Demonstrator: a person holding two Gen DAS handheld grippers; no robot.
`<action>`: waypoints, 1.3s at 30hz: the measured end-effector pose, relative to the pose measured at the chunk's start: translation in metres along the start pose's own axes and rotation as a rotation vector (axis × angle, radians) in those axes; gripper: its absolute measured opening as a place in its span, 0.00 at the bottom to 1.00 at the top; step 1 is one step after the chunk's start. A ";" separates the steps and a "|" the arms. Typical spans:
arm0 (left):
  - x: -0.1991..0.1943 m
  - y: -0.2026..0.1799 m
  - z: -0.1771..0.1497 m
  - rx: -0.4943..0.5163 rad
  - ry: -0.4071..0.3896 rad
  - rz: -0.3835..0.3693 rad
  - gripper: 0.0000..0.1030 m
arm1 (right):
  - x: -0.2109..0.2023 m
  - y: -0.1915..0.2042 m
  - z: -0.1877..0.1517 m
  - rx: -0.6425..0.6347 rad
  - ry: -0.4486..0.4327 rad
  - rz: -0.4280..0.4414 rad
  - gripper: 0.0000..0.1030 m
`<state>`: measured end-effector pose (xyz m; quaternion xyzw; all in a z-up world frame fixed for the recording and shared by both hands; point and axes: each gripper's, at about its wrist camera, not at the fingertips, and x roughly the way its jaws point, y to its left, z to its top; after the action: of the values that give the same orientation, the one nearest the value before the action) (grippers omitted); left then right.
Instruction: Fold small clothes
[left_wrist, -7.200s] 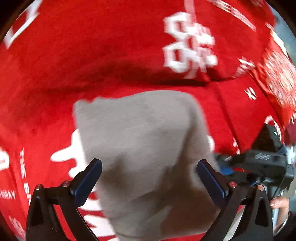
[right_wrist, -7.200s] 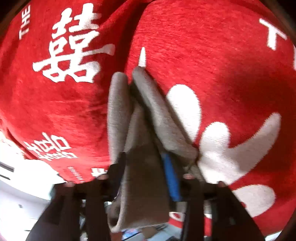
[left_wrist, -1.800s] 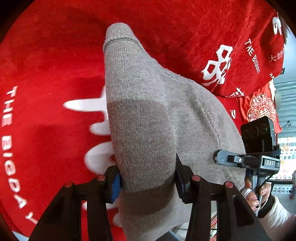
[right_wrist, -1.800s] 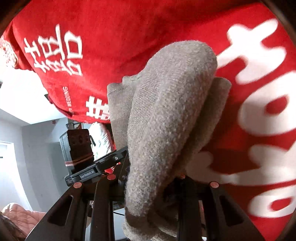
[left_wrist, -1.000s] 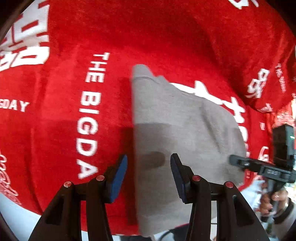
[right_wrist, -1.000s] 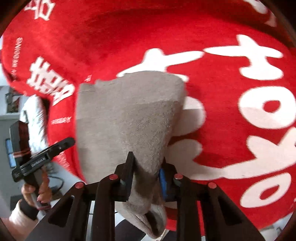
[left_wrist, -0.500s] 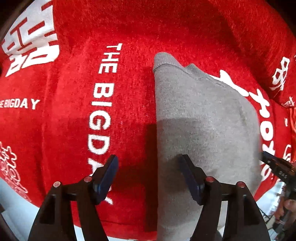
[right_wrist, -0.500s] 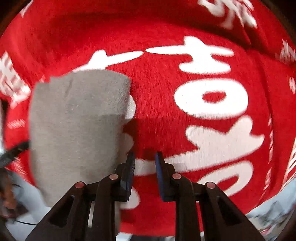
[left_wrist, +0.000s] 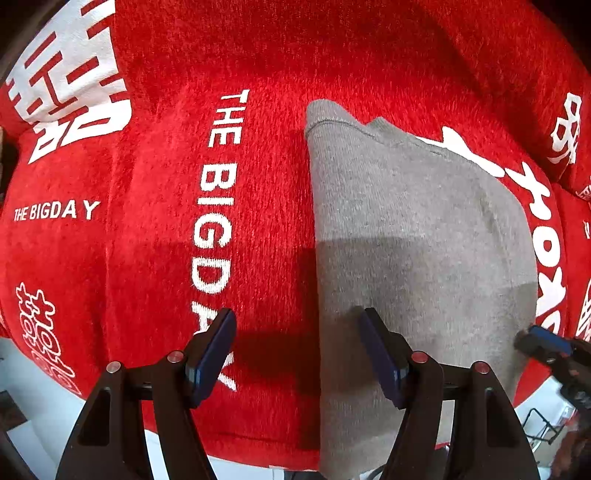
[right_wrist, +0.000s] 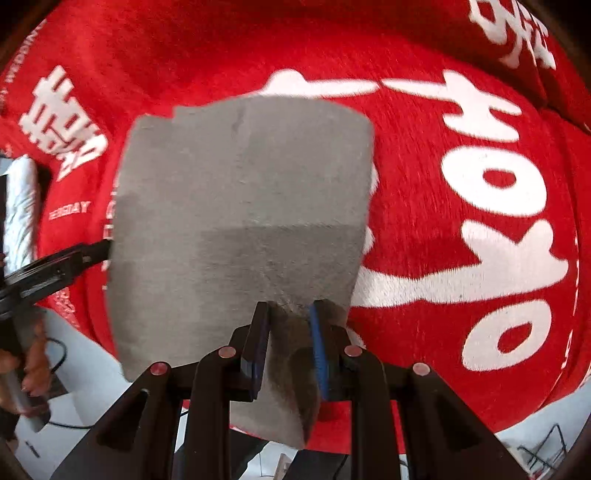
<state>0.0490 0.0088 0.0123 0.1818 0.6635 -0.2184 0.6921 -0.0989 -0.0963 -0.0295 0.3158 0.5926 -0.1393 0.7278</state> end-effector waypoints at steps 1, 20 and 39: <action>0.000 0.000 -0.001 0.003 0.000 0.000 0.69 | 0.001 -0.001 0.001 0.010 0.001 0.003 0.23; -0.011 0.006 -0.033 -0.035 0.014 -0.009 0.69 | -0.011 0.005 -0.017 0.026 0.006 0.003 0.26; 0.021 -0.007 -0.089 0.105 0.102 0.042 0.86 | 0.013 -0.021 -0.055 0.071 0.177 -0.038 0.27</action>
<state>-0.0294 0.0500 -0.0130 0.2427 0.6817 -0.2288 0.6512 -0.1504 -0.0757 -0.0539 0.3414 0.6553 -0.1455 0.6579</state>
